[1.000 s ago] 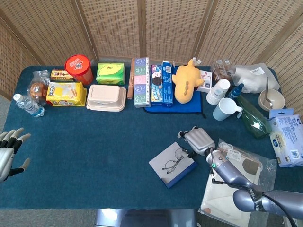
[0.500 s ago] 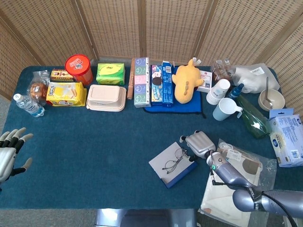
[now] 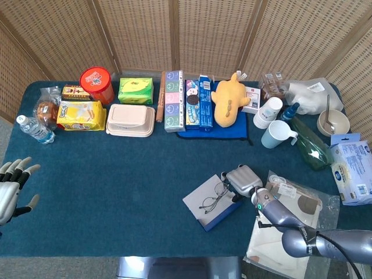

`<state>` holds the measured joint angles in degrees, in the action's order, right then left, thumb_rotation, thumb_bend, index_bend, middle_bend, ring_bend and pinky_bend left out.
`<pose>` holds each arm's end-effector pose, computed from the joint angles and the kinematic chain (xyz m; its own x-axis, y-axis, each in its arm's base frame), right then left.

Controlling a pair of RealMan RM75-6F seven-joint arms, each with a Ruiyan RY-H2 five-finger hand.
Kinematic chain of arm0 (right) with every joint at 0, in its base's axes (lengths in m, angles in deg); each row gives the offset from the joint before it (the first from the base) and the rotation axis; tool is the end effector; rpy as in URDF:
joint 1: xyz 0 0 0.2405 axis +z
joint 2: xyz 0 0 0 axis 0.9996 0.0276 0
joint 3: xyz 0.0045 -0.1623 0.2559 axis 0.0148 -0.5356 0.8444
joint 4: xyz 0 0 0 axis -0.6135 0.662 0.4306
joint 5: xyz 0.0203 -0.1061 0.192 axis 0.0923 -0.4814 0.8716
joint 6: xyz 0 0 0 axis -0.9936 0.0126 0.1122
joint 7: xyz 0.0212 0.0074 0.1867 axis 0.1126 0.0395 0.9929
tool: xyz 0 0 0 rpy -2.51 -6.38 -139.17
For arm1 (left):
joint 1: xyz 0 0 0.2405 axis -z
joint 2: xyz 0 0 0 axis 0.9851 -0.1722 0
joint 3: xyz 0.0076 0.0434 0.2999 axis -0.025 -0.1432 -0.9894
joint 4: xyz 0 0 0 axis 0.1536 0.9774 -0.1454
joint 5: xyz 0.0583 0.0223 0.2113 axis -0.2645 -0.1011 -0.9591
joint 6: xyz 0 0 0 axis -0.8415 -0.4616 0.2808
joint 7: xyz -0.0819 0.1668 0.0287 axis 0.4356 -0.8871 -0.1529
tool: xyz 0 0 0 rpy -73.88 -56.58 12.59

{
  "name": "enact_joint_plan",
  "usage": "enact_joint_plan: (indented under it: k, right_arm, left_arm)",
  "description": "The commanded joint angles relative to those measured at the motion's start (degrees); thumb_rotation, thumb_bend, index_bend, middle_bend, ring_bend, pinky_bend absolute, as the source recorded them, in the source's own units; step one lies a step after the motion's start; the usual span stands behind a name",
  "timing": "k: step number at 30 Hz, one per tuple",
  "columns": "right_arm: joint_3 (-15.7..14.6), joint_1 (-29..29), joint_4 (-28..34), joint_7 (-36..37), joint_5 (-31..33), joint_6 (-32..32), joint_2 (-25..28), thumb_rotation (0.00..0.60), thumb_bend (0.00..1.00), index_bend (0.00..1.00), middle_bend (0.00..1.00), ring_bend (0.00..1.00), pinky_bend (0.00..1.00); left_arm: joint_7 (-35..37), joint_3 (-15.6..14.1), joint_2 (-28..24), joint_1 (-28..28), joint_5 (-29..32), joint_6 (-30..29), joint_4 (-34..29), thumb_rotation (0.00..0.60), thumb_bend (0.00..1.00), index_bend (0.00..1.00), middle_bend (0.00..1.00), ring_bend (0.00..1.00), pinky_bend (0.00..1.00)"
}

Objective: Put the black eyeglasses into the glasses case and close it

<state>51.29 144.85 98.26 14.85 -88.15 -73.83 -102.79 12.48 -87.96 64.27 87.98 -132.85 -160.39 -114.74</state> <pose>-0.1757 -0.3870 -0.0073 0.6629 -0.5163 0.5422 -0.7487 -0.4632 0.4743 -0.3495 0.2364 0.1843 0.4370 0.1485 0.8871 0.8961 0.0136 -0.4437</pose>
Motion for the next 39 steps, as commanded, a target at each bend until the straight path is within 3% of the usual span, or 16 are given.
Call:
enact_joint_plan:
  k: [1,19,28,39]
  right_arm:
    - [-0.24,0.37,0.52,-0.08,0.18,-0.38,-0.11,0.362,0.34,0.27,0.43,0.47,0.26]
    - [-2.26,2.41,4.78,-2.03,1.05,-3.53,-0.16,0.365,0.34,0.26,0.44,0.46,0.26]
    - [-1.47,2.19,6.3,-2.98,-3.14,-7.54,0.72,0.371,0.34,0.26,0.37,0.24,0.22]
    - [-1.48,2.43,7.55,-1.54,-6.76,-4.77,-0.01,0.366,0.34,0.3,0.39,0.33,0.19]
  left_arm:
    - [0.21,-0.02,-0.06,-0.11,0.01,-0.13,-0.02,0.6,0.32,0.16,0.06,0.0,0.0]
    - [1.28,-0.16,0.23,-0.2,-0.16,0.03,0.97,0.6,0.32,0.16,0.06,0.0,0.0]
    - [1.45,-0.35,0.27,-0.47,-0.28,-0.18,1.13,0.6,0.32,0.16,0.06,0.0,0.0]
    - [1.9,-0.67,-0.01,-1.06,-0.54,-0.72,1.19,0.6,0.32,0.16,0.06,0.0,0.0]
